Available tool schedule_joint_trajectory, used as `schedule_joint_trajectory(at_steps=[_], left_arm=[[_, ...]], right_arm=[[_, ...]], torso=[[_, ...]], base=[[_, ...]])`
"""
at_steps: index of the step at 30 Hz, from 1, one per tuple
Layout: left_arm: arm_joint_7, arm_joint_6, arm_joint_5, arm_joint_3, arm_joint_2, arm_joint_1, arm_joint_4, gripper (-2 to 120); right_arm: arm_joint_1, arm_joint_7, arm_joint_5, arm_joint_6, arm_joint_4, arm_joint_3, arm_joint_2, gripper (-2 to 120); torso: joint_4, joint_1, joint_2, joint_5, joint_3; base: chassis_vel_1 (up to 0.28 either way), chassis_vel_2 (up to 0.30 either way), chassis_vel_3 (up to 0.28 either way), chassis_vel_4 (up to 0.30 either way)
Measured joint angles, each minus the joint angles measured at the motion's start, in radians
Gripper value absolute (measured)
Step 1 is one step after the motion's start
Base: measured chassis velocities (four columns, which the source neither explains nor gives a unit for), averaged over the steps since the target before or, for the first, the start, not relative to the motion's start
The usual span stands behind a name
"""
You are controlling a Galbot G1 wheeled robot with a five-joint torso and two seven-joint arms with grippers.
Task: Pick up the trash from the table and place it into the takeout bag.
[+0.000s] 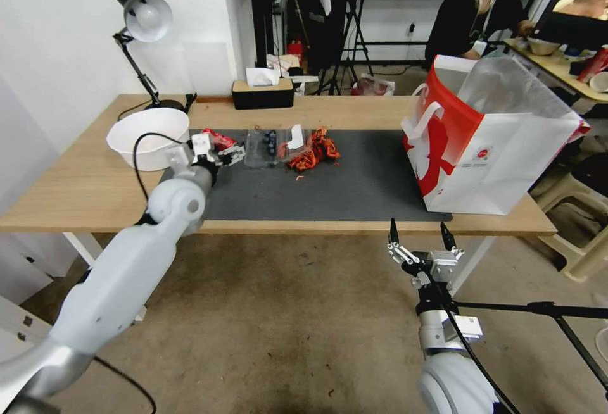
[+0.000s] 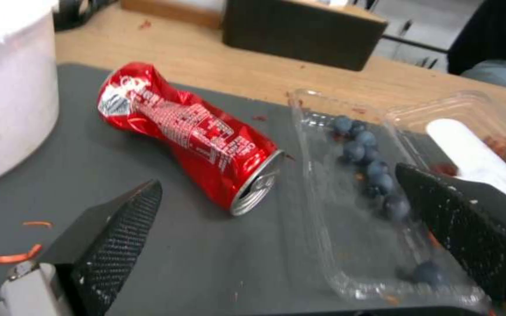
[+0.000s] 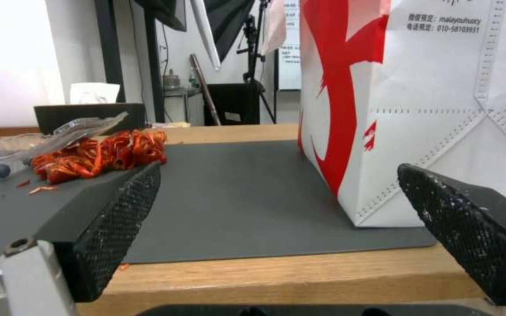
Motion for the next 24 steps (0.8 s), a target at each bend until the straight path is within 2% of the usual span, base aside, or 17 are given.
schedule_joint_trajectory(at_steps=[2, 11, 13, 18, 24], left_arm=[[-0.037, 0.009, -0.024, 0.020, -0.016, -0.039, 0.037, 97], [-0.117, 0.009, -0.026, 0.065, -0.061, -0.133, 0.157, 93], [-0.152, 0.010, -0.024, 0.086, -0.087, -0.187, 0.223, 91], [-0.182, 0.021, -0.035, 0.097, -0.112, -0.223, 0.259, 86], [-0.235, 0.071, -0.056, 0.110, -0.146, -0.258, 0.300, 76]], right_arm=[[0.000, 0.000, 0.000, 0.000, 0.000, 0.000, 0.001, 100], [0.004, 0.001, 0.001, 0.001, -0.002, 0.000, 0.001, 100], [0.005, 0.001, 0.002, 0.001, -0.003, -0.001, 0.001, 100], [0.007, 0.001, 0.004, 0.001, -0.003, 0.001, 0.001, 100], [0.012, 0.002, 0.005, 0.001, -0.004, 0.001, 0.003, 100]], torso=[[0.0002, 0.000, 0.000, 0.0000, 0.000], [0.0002, 0.000, 0.000, 0.0000, 0.000], [0.0002, 0.000, 0.000, 0.0000, 0.000], [0.0002, 0.000, 0.000, 0.0001, 0.000], [0.0002, 0.000, 0.000, 0.0001, 0.000]], base=[[0.000, 0.000, 0.000, 0.000], [0.000, 0.000, 0.000, 0.000], [0.000, 0.000, 0.000, 0.000], [0.000, 0.000, 0.000, 0.000], [0.000, 0.000, 0.000, 0.000]])
